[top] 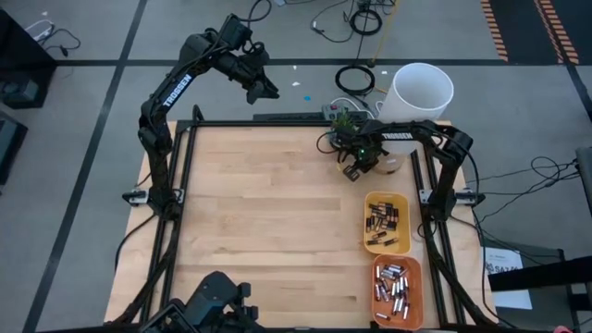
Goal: Sort batteries
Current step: Adjust the white lamp, then move the orange bin to the left of the yellow bin
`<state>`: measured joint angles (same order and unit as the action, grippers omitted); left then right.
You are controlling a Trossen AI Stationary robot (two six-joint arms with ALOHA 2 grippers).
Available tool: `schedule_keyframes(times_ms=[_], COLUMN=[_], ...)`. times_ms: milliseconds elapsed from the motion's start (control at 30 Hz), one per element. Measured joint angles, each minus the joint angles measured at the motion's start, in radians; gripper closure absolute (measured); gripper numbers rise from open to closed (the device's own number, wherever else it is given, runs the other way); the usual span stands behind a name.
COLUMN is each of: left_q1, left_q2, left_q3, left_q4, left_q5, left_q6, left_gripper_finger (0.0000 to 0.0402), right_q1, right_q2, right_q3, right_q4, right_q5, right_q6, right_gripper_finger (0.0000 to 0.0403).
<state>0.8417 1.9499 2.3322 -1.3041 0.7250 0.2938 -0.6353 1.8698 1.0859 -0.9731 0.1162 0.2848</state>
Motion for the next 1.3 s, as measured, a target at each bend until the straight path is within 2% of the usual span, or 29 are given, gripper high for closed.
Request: schedule_keyframes(times_ms=[300, 500, 833, 1067, 1300], left_q1=[0.000, 0.000, -0.006, -0.058, -0.161], left_q2=[0.000, 0.000, 0.000, -0.026, -0.133], left_q3=[0.000, 0.000, 0.000, 0.000, 0.000], left_q4=[0.003, 0.005, 0.019, 0.090, 0.147], left_q5=[0.000, -0.008, -0.008, -0.012, -0.028], left_q6=[0.000, 0.001, 0.001, 0.001, 0.002], left_gripper_finger=[0.0245, 0.0245, 0.0245, 0.0245, 0.0245], right_q1=[0.044, 0.102, 0.242, 0.323, 0.373], right_q2=[-0.059, -0.150, -0.297, -0.417, -0.586], right_q3=[-0.009, -0.005, -0.003, -0.002, 0.000], right_q4=[0.016, 0.056, 0.263, 0.478, 0.544], right_q5=[-0.084, -0.221, -0.464, -0.563, -0.594], right_q6=[-0.062, -0.161, -0.333, -0.305, -0.243], right_gripper_finger=[0.0403, 0.0403, 0.0403, 0.0403, 0.0403])
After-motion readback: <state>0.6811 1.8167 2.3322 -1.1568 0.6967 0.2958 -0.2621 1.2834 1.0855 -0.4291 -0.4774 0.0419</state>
